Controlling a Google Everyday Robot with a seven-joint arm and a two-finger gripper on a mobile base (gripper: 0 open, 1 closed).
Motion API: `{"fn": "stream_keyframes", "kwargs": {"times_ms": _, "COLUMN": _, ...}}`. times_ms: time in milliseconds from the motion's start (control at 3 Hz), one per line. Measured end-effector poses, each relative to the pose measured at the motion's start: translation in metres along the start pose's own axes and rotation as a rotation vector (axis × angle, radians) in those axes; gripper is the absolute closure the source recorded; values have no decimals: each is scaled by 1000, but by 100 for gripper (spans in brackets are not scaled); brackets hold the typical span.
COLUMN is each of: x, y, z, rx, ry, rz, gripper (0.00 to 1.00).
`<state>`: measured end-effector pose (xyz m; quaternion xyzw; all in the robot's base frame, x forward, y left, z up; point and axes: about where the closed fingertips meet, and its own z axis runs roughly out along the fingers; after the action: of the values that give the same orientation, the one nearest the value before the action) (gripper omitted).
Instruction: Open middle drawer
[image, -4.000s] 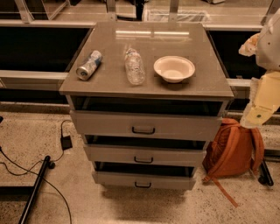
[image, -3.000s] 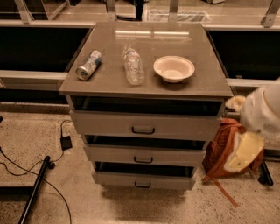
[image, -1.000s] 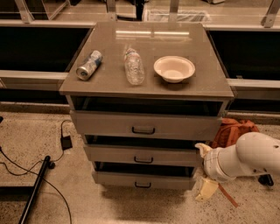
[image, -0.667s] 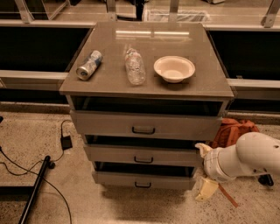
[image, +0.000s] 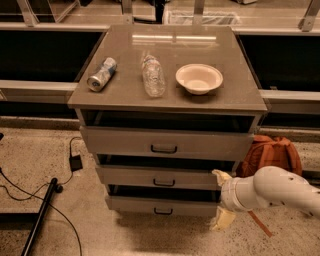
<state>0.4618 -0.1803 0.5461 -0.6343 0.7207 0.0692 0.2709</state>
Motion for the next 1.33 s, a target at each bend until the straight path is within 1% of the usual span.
{"fn": "stream_keyframes", "kwargs": {"times_ms": 333, "x": 0, "y": 0, "z": 0, "rx": 0, "ry": 0, "rz": 0, "gripper": 0}}
{"fn": "stream_keyframes", "kwargs": {"times_ms": 667, "x": 21, "y": -18, "z": 25, "rx": -16, "ry": 19, "rz": -28, "gripper": 0}}
{"fn": "stream_keyframes", "kwargs": {"times_ms": 1000, "x": 55, "y": -41, "z": 63, "rx": -53, "ry": 0, "rz": -28, "gripper": 0}}
{"fn": "stream_keyframes", "kwargs": {"times_ms": 1333, "x": 79, "y": -63, "z": 90, "rx": -59, "ry": -19, "rz": -18, "gripper": 0}}
